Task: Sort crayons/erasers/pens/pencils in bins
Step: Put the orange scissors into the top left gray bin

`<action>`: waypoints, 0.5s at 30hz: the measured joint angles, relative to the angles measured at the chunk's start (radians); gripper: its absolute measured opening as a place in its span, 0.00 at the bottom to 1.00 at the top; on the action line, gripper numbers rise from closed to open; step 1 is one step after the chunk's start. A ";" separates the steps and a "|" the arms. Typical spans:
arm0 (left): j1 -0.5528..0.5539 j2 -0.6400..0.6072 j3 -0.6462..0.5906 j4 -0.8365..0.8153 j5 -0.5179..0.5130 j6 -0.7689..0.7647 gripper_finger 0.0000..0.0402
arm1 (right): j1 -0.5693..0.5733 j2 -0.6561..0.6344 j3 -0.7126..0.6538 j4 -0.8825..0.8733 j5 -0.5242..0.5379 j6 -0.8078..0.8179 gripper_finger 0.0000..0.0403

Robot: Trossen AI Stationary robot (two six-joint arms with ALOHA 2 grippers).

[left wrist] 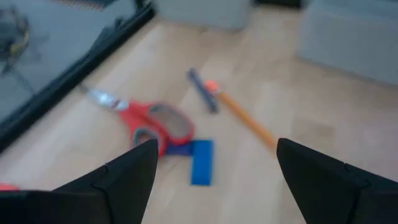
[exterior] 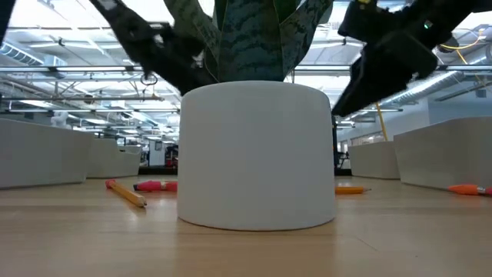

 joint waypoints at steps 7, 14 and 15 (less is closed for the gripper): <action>0.088 0.233 0.259 -0.208 -0.096 -0.063 0.83 | 0.021 0.001 -0.001 -0.130 -0.004 0.067 0.60; 0.185 0.380 0.501 -0.470 -0.106 -0.266 0.82 | 0.095 0.001 -0.051 -0.099 -0.006 0.140 0.60; 0.188 0.384 0.515 -0.499 -0.105 -0.286 0.82 | 0.102 0.001 -0.067 -0.081 -0.006 0.149 0.60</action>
